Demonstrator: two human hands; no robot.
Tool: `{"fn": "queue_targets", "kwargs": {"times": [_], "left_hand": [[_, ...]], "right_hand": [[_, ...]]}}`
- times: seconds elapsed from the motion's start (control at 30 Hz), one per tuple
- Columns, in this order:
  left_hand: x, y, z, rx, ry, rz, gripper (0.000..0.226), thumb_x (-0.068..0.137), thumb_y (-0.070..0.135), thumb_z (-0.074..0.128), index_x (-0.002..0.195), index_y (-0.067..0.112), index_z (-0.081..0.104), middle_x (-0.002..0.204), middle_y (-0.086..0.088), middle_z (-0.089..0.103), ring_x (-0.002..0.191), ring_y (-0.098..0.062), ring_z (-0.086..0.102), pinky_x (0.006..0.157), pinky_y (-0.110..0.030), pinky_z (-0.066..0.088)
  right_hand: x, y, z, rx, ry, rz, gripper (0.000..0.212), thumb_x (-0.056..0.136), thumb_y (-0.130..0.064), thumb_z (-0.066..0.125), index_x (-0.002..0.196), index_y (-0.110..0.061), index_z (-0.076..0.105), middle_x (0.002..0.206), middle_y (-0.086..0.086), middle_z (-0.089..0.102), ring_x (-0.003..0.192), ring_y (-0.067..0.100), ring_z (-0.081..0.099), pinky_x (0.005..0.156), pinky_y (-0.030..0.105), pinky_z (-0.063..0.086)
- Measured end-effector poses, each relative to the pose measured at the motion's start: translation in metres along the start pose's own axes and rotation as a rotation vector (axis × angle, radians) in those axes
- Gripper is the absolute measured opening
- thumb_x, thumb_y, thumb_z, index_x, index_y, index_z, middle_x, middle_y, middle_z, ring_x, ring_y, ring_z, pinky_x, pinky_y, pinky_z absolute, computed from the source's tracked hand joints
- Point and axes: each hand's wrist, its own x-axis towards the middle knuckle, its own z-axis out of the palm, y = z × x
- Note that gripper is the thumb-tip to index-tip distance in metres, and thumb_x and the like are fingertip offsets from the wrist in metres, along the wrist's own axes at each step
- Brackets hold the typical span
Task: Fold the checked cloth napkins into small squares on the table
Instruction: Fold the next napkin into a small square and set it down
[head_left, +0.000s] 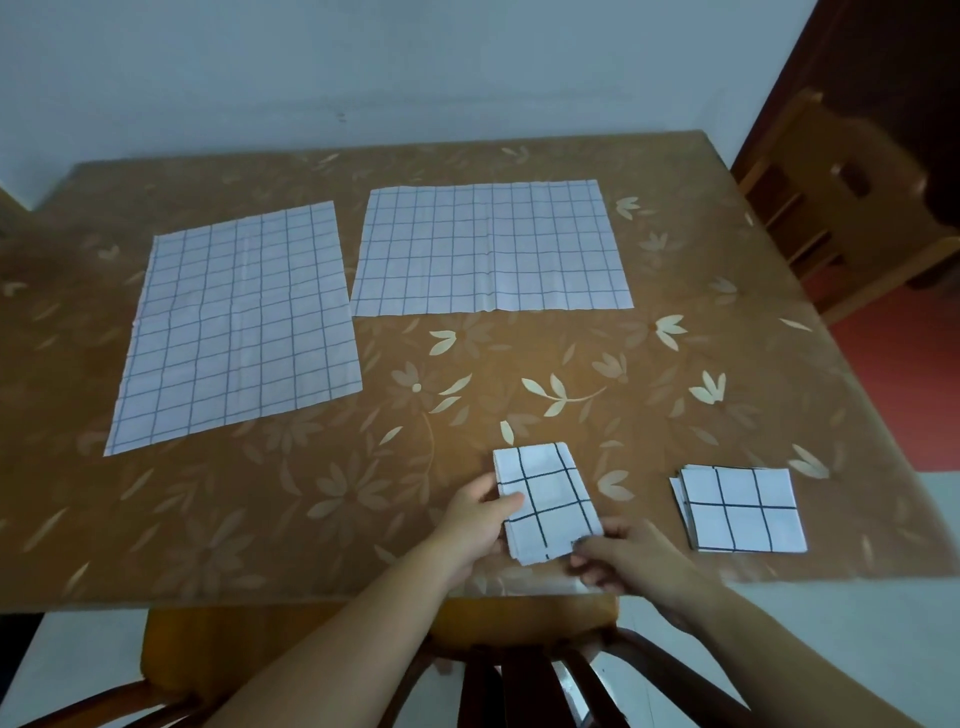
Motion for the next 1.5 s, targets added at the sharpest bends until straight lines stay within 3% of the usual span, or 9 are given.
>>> {"fn": "queue_targets", "kwargs": {"times": [0.1,0.2,0.3,0.4,0.53,0.73,0.9,1.3,1.5], "left_hand": [[-0.006,0.001,0.007,0.122,0.003,0.029,0.029,0.097,0.021,0.055,0.126,0.029,0.055,0.112,0.006,0.067,0.097,-0.014,0.067,0.081,-0.036,0.058],[-0.016,0.001,0.013,0.130,0.005,0.006,0.024,0.099,0.026,0.052,0.122,0.031,0.055,0.113,0.004,0.067,0.098,-0.016,0.067,0.083,-0.038,0.058],[-0.033,-0.001,0.025,0.123,-0.004,-0.059,0.015,0.098,0.026,0.055,0.111,0.033,0.056,0.119,-0.001,0.064,0.097,-0.021,0.068,0.073,-0.037,0.060],[-0.047,-0.007,0.036,0.169,0.020,-0.063,0.031,0.096,0.017,0.058,0.126,0.025,0.053,0.131,-0.005,0.057,0.098,-0.025,0.068,0.067,-0.032,0.060],[-0.060,-0.005,0.039,0.320,0.095,0.033,0.034,0.095,0.017,0.058,0.128,0.022,0.057,0.148,-0.006,0.041,0.119,-0.030,0.057,0.090,-0.043,0.055],[-0.073,0.000,0.017,0.242,0.085,0.037,0.030,0.097,0.016,0.055,0.127,0.020,0.053,0.117,-0.001,0.066,0.080,-0.017,0.074,0.059,-0.024,0.053],[-0.070,-0.006,-0.012,0.217,0.088,0.055,0.026,0.095,0.008,0.056,0.114,0.026,0.058,0.111,0.002,0.069,0.086,-0.015,0.072,0.056,-0.019,0.052],[-0.035,-0.025,-0.089,0.180,-0.009,0.048,0.019,0.094,0.004,0.056,0.104,0.019,0.061,0.108,-0.004,0.070,0.085,-0.018,0.073,0.080,-0.043,0.059],[-0.031,-0.028,-0.100,0.281,0.069,0.057,0.028,0.092,0.007,0.061,0.110,0.027,0.054,0.098,0.007,0.063,0.082,-0.009,0.067,0.059,-0.019,0.054]], "right_hand": [[-0.004,0.006,-0.002,0.007,-0.065,0.007,0.019,0.090,-0.029,0.064,0.097,-0.012,0.068,0.083,0.008,0.075,0.064,0.013,0.065,0.053,0.020,0.048],[-0.004,0.011,-0.007,0.009,0.037,-0.056,0.019,0.094,-0.024,0.059,0.081,-0.011,0.066,0.070,0.002,0.071,0.062,0.015,0.067,0.058,0.027,0.052],[-0.007,0.013,-0.013,-0.016,0.106,-0.116,0.020,0.095,-0.016,0.057,0.078,-0.008,0.065,0.067,0.003,0.069,0.060,0.016,0.067,0.058,0.026,0.052],[-0.018,0.015,-0.016,0.048,0.089,-0.129,0.023,0.095,-0.016,0.058,0.073,-0.015,0.062,0.059,-0.006,0.067,0.063,0.017,0.069,0.058,0.025,0.053],[-0.028,0.015,-0.020,0.008,0.104,-0.134,0.025,0.095,-0.018,0.057,0.070,-0.015,0.060,0.051,-0.006,0.062,0.058,0.013,0.066,0.060,0.026,0.052],[-0.029,0.008,0.003,-0.100,0.113,-0.162,0.022,0.090,-0.011,0.054,0.072,-0.014,0.065,0.054,-0.003,0.062,0.049,0.006,0.056,0.050,0.020,0.046],[-0.019,0.001,0.031,-0.073,0.183,-0.170,0.018,0.087,-0.001,0.055,0.080,-0.009,0.069,0.066,0.006,0.068,0.060,0.015,0.061,0.059,0.028,0.050],[0.010,-0.009,0.107,-0.101,0.372,-0.121,0.018,0.085,-0.002,0.058,0.076,-0.011,0.070,0.059,0.003,0.068,0.054,0.016,0.060,0.053,0.029,0.046],[0.032,-0.001,0.107,-0.027,0.359,-0.057,0.007,0.085,-0.001,0.063,0.079,-0.004,0.065,0.061,0.007,0.068,0.054,0.020,0.063,0.054,0.032,0.053]]}}
